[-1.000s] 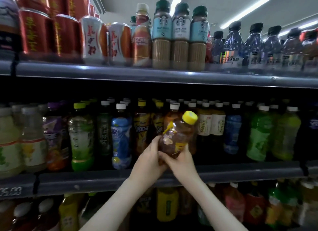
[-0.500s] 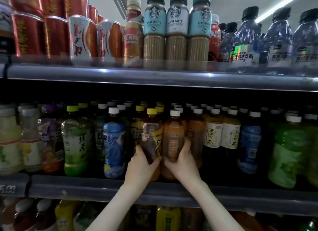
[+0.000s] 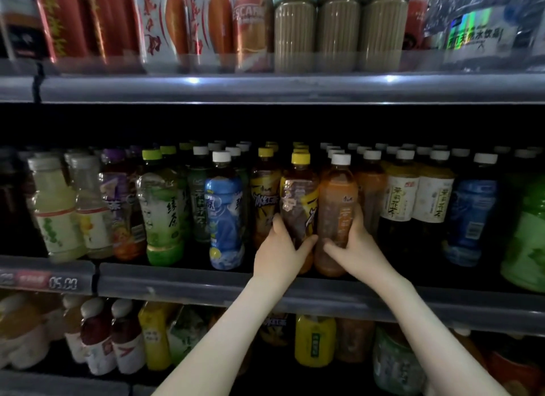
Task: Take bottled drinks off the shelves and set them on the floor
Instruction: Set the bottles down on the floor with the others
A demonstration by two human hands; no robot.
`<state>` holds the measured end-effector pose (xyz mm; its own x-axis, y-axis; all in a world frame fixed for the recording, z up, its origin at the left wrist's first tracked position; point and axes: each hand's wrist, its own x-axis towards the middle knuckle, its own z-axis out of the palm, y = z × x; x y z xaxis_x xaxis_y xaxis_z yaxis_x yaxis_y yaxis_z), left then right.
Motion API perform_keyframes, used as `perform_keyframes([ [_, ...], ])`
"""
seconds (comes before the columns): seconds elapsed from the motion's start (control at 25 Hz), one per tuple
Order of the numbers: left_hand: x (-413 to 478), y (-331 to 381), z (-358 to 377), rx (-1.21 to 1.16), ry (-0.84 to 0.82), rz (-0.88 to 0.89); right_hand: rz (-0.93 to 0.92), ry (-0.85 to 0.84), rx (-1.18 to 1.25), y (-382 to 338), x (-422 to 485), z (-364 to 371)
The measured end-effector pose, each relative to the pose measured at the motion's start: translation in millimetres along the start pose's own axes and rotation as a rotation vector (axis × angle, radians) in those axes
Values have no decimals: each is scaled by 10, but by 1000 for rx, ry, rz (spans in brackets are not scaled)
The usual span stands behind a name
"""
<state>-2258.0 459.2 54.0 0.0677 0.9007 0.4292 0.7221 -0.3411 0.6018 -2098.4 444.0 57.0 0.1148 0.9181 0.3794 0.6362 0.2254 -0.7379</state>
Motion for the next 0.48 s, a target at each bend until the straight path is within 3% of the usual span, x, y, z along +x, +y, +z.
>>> perform_keyframes([
  [0.12,2,-35,-27,-83,-83,24,-17,141,1,-49,-109,71],
  [0.2,-116,-74,-75,-73,-25,101,-95,283,-69,-147,-292,182],
  [0.32,-261,-288,-195,59,436,337,-317,445,-247,-386,-550,404],
  [0.4,-229,-548,-333,124,613,280,-416,448,-301,-503,-620,590],
  [0.48,-191,-728,-515,23,492,108,-421,362,-284,-590,-683,786],
])
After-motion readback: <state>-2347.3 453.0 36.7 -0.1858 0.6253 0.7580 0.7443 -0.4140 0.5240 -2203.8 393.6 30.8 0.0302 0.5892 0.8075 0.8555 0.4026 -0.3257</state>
